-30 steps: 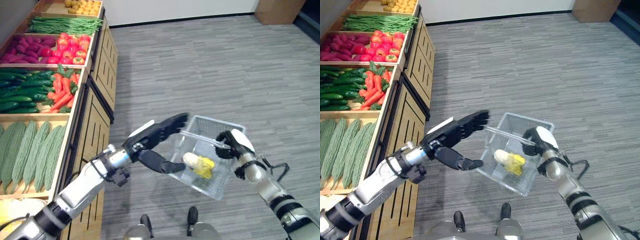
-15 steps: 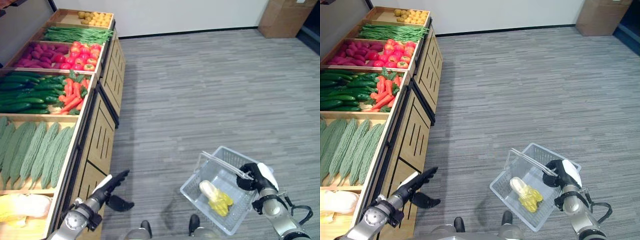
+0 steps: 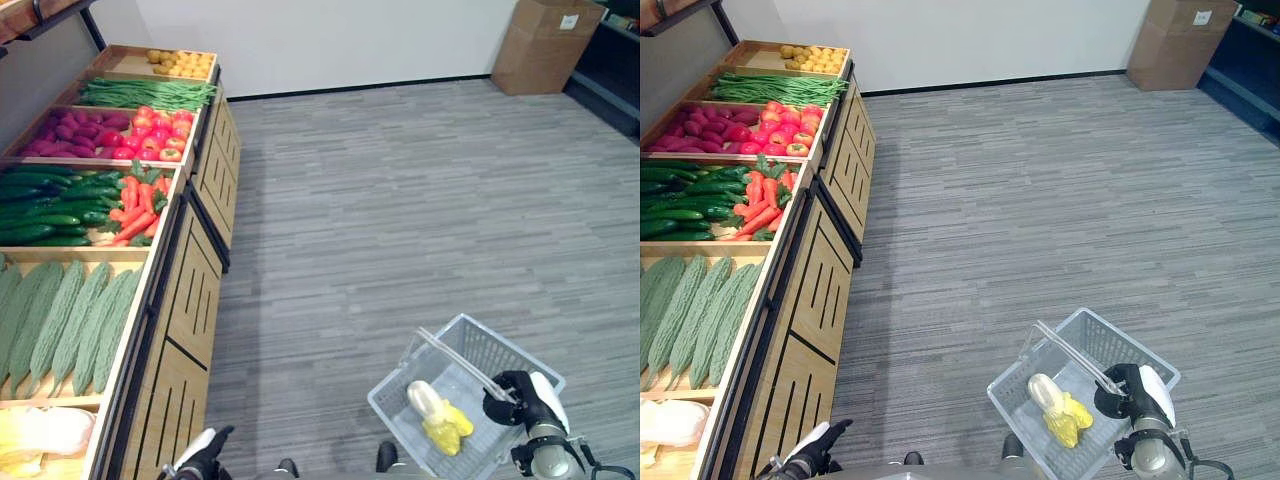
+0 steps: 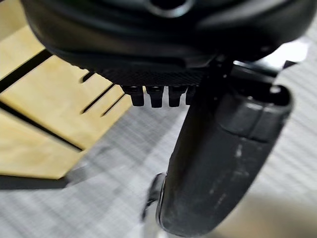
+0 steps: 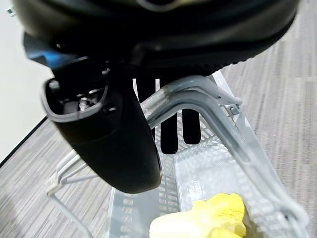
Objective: Get the vegetables into the basket
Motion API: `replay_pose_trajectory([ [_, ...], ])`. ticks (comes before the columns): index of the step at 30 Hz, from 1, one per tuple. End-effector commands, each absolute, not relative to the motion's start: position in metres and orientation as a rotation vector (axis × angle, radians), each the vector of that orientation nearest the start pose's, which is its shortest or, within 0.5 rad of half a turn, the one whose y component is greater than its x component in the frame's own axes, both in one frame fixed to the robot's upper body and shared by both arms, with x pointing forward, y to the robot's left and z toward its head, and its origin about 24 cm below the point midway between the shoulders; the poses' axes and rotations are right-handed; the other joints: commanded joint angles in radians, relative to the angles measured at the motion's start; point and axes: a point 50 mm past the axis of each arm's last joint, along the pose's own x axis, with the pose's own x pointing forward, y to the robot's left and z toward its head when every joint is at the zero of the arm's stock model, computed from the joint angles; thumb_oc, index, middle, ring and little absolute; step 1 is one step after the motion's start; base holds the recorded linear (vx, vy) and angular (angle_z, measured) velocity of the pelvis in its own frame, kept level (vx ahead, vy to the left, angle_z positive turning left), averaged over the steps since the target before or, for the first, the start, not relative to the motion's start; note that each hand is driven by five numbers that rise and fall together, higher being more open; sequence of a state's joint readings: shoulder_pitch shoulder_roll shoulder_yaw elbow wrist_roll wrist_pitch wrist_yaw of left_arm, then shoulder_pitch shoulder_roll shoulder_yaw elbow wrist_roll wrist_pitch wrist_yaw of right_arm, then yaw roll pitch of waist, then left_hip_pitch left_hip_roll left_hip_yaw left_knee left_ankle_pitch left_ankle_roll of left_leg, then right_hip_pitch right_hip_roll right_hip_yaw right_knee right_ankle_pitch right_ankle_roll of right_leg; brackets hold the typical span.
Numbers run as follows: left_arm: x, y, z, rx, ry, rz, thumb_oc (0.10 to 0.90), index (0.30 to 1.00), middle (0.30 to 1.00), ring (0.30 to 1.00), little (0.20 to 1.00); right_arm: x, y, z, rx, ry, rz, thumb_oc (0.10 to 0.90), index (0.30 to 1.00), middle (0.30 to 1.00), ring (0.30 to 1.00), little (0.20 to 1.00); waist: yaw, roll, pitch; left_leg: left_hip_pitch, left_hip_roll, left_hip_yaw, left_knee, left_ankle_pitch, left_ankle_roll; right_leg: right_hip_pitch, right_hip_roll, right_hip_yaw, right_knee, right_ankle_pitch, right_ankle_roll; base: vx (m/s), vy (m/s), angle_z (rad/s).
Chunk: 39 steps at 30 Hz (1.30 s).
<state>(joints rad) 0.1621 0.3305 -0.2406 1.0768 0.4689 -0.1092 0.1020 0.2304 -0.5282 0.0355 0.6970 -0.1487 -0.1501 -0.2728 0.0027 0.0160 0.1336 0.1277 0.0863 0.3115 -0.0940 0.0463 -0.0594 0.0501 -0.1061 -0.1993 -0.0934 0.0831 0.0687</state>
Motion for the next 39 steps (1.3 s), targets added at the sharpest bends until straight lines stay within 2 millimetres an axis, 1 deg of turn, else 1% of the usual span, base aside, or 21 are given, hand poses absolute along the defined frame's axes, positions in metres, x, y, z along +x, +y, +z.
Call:
replay_pose_trajectory([
  [1,0.096,0.268,-0.142,0.894,1.014,-0.17,0.9,1.0,1.0,1.0,1.0,0.187,-0.347,-0.011,-0.72,0.304,-0.493,0.4,0.3,0.3,0.3,0.3,0.008,-0.029,0.037,0.016,0.015,-0.023,0.018,-0.017,-0.043,0.065,-0.077,0.022,0.029,-0.046,0.108,0.0,0.0,0.0],
  [3,0.098,0.268,-0.14,0.889,1.001,-0.16,0.9,1.0,1.0,1.0,1.0,0.188,-0.347,-0.01,-0.713,0.298,-0.499,0.4,0.3,0.3,0.3,0.3,0.01,-0.034,0.047,0.005,0.015,-0.023,0.045,-0.026,-0.041,0.063,-0.08,0.025,0.038,-0.049,0.107,-0.01,0.017,-0.01],
  [4,0.098,0.271,-0.14,0.877,1.008,-0.136,0.9,1.0,1.0,1.0,1.0,0.189,-0.346,-0.009,-0.708,0.286,-0.507,0.4,0.3,0.3,0.3,0.3,0.015,-0.046,0.061,-0.029,0.017,-0.026,0.109,-0.051,-0.036,0.055,-0.089,0.03,0.059,-0.054,0.106,-0.01,0.034,-0.02],
  [8,0.099,0.273,-0.139,0.869,1.009,-0.11,0.9,1.0,1.0,1.0,1.0,0.185,-0.35,-0.012,-0.699,0.309,-0.54,0.4,0.3,0.3,0.3,0.3,0.02,-0.055,0.07,-0.055,0.009,-0.03,0.139,-0.074,-0.022,0.037,-0.103,0.033,0.1,-0.062,0.114,0.02,0.12,0.0],
  [13,0.113,0.277,-0.132,0.866,0.957,-0.058,0.9,1.0,1.0,1.0,1.0,0.183,-0.355,-0.016,-0.672,0.34,-0.591,0.4,0.3,0.3,0.3,0.3,0.019,-0.054,0.101,-0.058,-0.013,-0.035,0.135,-0.102,0.019,-0.06,-0.127,0.064,0.272,-0.05,0.143,-0.01,0.168,0.0],
  [16,0.115,0.28,-0.129,0.865,0.948,-0.029,0.9,1.0,1.0,1.0,1.0,0.189,-0.349,-0.015,-0.659,0.322,-0.579,0.4,0.3,0.3,0.3,0.3,0.022,-0.053,0.115,-0.053,-0.017,-0.03,0.136,-0.109,0.031,-0.111,-0.127,0.079,0.359,-0.031,0.153,0.0,0.095,-0.01],
  [17,0.117,0.284,-0.128,0.857,0.955,0.007,0.9,1.0,1.0,1.0,1.0,0.189,-0.346,-0.02,-0.639,0.335,-0.579,0.4,0.3,0.3,0.3,0.3,0.022,-0.048,0.13,-0.04,-0.013,-0.033,0.138,-0.119,0.038,-0.155,-0.112,0.093,0.442,-0.024,0.158,0.08,0.106,-0.05],
  [19,0.117,0.284,-0.128,0.856,0.954,0.013,0.9,1.0,1.0,1.0,1.0,0.189,-0.345,-0.023,-0.626,0.351,-0.58,0.4,0.3,0.3,0.3,0.3,0.022,-0.047,0.133,-0.028,-0.015,-0.037,0.133,-0.122,0.039,-0.175,-0.103,0.102,0.447,-0.023,0.157,0.11,0.038,-0.07],
  [20,0.119,0.286,-0.128,0.858,0.952,0.03,0.9,1.0,1.0,1.0,1.0,0.19,-0.343,-0.025,-0.618,0.355,-0.575,0.4,0.3,0.3,0.3,0.3,0.012,-0.047,0.139,-0.01,-0.02,-0.045,0.117,-0.123,0.034,-0.202,-0.073,0.124,0.393,-0.034,0.147,0.16,-0.012,0.09],
  [21,0.121,0.286,-0.127,0.859,0.945,0.042,0.9,1.0,1.0,1.0,1.0,0.19,-0.343,-0.026,-0.606,0.353,-0.583,0.4,0.3,0.3,0.3,0.3,0.004,-0.045,0.144,0.002,-0.024,-0.053,0.104,-0.124,0.028,-0.21,-0.063,0.138,0.335,-0.036,0.143,0.22,-0.033,0.14],
  [23,0.122,0.284,-0.128,0.856,0.946,0.039,0.9,1.0,1.0,1.0,1.0,0.189,-0.345,-0.025,-0.601,0.353,-0.603,0.4,0.3,0.3,0.3,0.3,-0.007,-0.046,0.145,0.023,-0.026,-0.067,0.091,-0.133,0.014,-0.223,-0.08,0.161,0.243,-0.013,0.148,0.25,-0.104,0.25],
  [24,0.121,0.282,-0.13,0.848,0.955,0.04,0.9,1.0,1.0,1.0,1.0,0.187,-0.347,-0.028,-0.588,0.371,-0.624,0.4,0.3,0.3,0.3,0.3,-0.02,-0.047,0.142,0.053,-0.02,-0.081,0.084,-0.148,-0.001,-0.245,-0.103,0.179,0.171,0.026,0.158,0.25,-0.114,0.37],
  [26,0.12,0.281,-0.131,0.831,0.966,0.051,0.9,1.0,1.0,1.0,1.0,0.186,-0.346,-0.029,-0.596,0.379,-0.617,0.4,0.3,0.3,0.3,0.3,-0.027,-0.05,0.139,0.074,-0.018,-0.089,0.083,-0.16,-0.01,-0.25,-0.108,0.191,0.155,0.039,0.165,0.28,-0.142,0.45],
  [28,0.112,0.276,-0.136,0.811,0.995,0.05,0.9,1.0,1.0,1.0,1.0,0.181,-0.346,-0.032,-0.606,0.392,-0.603,0.4,0.3,0.3,0.3,0.3,-0.038,-0.054,0.119,0.113,-0.008,-0.107,0.081,-0.172,-0.023,-0.231,-0.095,0.185,0.175,0.039,0.155,0.33,-0.234,0.56],
  [30,0.111,0.271,-0.138,0.795,0.993,0.05,0.9,1.0,1.0,1.0,1.0,0.184,-0.347,-0.028,-0.62,0.376,-0.592,0.4,0.3,0.3,0.3,0.3,-0.035,-0.042,0.108,0.119,0.02,-0.12,0.088,-0.154,-0.039,-0.225,-0.071,0.161,0.193,0.024,0.14,0.19,-0.22,0.63],
  [31,0.111,0.271,-0.138,0.794,0.994,0.05,0.9,1.0,1.0,1.0,1.0,0.184,-0.347,-0.028,-0.621,0.376,-0.592,0.4,0.3,0.3,0.3,0.3,-0.037,-0.041,0.107,0.118,0.022,-0.122,0.088,-0.154,-0.04,-0.224,-0.07,0.158,0.194,0.023,0.139,0.19,-0.266,0.33],
  [32,0.11,0.266,-0.141,0.766,1.003,0.056,0.9,1.0,1.0,1.0,1.0,0.184,-0.352,-0.024,-0.642,0.37,-0.594,0.4,0.3,0.3,0.3,0.3,-0.041,-0.028,0.102,0.108,0.058,-0.143,0.109,-0.122,-0.057,-0.217,-0.043,0.129,0.218,-0.012,0.114,0.17,-0.252,0.14],
  [34,0.111,0.262,-0.141,0.756,0.992,0.048,0.9,1.0,1.0,1.0,1.0,0.185,-0.353,-0.018,-0.671,0.346,-0.577,0.4,0.3,0.3,0.3,0.3,-0.039,-0.014,0.105,0.088,0.096,-0.164,0.163,-0.062,-0.079,-0.206,-0.014,0.103,0.25,-0.056,0.084,0.2,-0.321,0.28],
  [37,0.117,0.257,-0.141,0.725,0.986,0.065,0.9,1.0,1.0,1.0,1.0,0.183,-0.359,-0.012,-0.679,0.324,-0.597,0.4,0.3,0.3,0.3,0.3,-0.037,-0.023,0.129,0.001,0.122,-0.196,0.329,0.031,-0.099,-0.168,0.007,0.067,0.264,-0.101,0.037,0.11,-0.256,0.36],
  [38,0.117,0.257,-0.141,0.725,0.986,0.065,0.9,1.0,1.0,1.0,1.0,0.183,-0.359,-0.012,-0.679,0.324,-0.597,0.4,0.3,0.3,0.3,0.3,-0.039,-0.022,0.128,-0.001,0.123,-0.198,0.331,0.031,-0.099,-0.168,0.007,0.065,0.264,-0.101,0.037,0.12,-0.225,0.42],
  [39,0.114,0.258,-0.142,0.683,1.003,0.121,0.9,1.0,1.0,1.0,1.0,0.177,-0.362,-0.015,-0.683,0.349,-0.606,0.4,0.3,0.3,0.3,0.3,-0.034,-0.029,0.133,-0.015,0.128,-0.198,0.376,0.056,-0.095,-0.151,0.015,0.059,0.266,-0.119,0.02,0.17,-0.222,0.35],
])
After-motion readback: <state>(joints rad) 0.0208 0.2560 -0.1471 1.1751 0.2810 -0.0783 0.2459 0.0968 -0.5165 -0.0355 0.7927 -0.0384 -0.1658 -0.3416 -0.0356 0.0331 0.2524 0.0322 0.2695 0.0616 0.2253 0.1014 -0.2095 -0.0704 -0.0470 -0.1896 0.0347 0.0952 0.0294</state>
